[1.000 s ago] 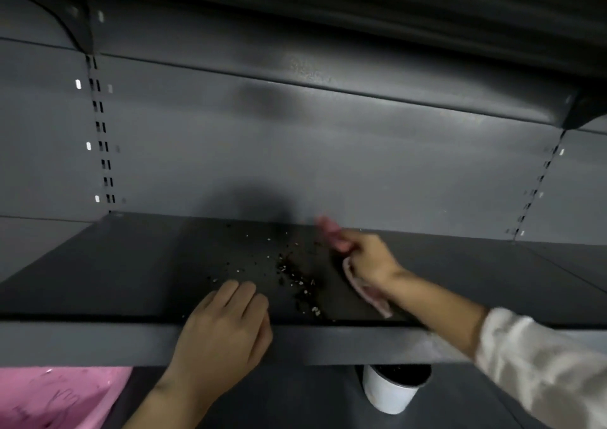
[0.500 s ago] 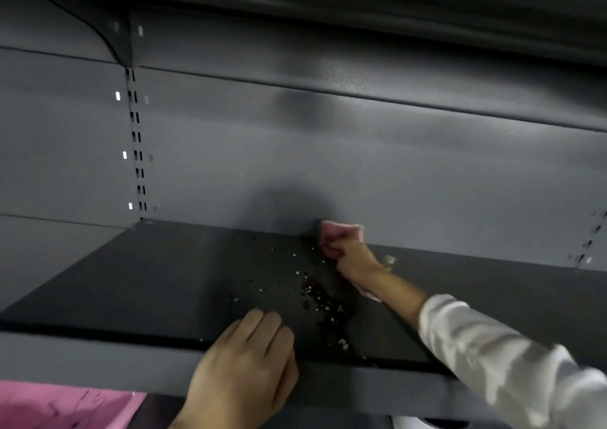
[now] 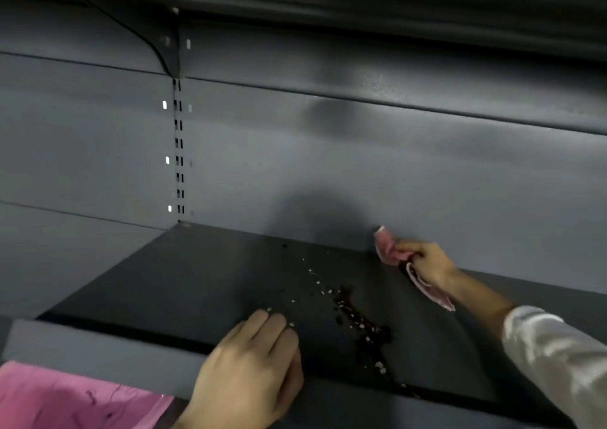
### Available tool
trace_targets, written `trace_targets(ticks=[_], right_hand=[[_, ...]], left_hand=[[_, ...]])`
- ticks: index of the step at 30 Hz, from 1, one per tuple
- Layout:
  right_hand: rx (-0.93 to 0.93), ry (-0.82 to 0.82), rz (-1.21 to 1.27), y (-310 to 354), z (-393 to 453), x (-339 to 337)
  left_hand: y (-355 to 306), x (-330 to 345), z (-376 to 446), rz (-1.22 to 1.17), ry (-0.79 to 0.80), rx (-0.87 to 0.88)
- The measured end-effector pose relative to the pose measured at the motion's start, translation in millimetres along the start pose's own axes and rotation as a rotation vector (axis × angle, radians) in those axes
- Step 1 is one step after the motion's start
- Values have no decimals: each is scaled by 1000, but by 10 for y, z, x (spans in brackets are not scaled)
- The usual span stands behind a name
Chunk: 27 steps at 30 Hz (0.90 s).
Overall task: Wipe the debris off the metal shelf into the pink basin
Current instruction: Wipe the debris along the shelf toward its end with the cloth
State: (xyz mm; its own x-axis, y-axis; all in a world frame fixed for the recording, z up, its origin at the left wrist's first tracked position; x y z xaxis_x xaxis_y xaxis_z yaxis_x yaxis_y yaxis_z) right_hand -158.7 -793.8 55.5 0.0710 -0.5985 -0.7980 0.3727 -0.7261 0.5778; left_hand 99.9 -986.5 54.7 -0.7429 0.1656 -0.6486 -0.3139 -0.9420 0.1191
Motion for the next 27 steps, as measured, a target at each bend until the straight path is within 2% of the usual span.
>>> trace_targets(ticks=[4,8,10,13,16,18,20,22,25,27], right_hand=[[-127,94,24,438,99,502],[-349,232,13,1093,15,1008],[-455,283,-17,1299,-109,1157],[-513,315,-1,1369,-265,1178],[-495,174,56,1242,-230,820],[-425,38,43,1002,-80,444],[-324,-29,-9,711,71,145],[-262,-15,-118,459,160,110],[-275,70,-260,272,217,349],[-217,86,-195,205,231,378]], left_hand=[[2,10,11,-4,-8,-25],[-20,-9,14,-4,-3,6],[-13,-8,6,-1,8,14],[14,-14,-31,7,12,26],[80,-48,-71,28,3,16],[107,-54,-94,34,11,15],[107,-42,-106,43,9,7],[98,-11,-116,47,-4,-20],[109,6,-123,47,-21,-46],[97,-14,-126,58,-23,-38]])
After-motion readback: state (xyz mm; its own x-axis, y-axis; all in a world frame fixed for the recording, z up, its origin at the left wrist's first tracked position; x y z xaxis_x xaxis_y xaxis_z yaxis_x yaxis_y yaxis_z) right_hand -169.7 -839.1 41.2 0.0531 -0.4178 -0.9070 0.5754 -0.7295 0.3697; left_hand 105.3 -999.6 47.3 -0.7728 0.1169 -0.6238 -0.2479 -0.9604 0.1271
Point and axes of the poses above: each hand's wrist, its own z-axis towards the middle knuckle, its own x-axis out of the palm, y = z × x, the point moved 7 cm from there along z, towards the middle knuckle, and after that the axes turned 8 degrees about y, right-handed, at the moved point
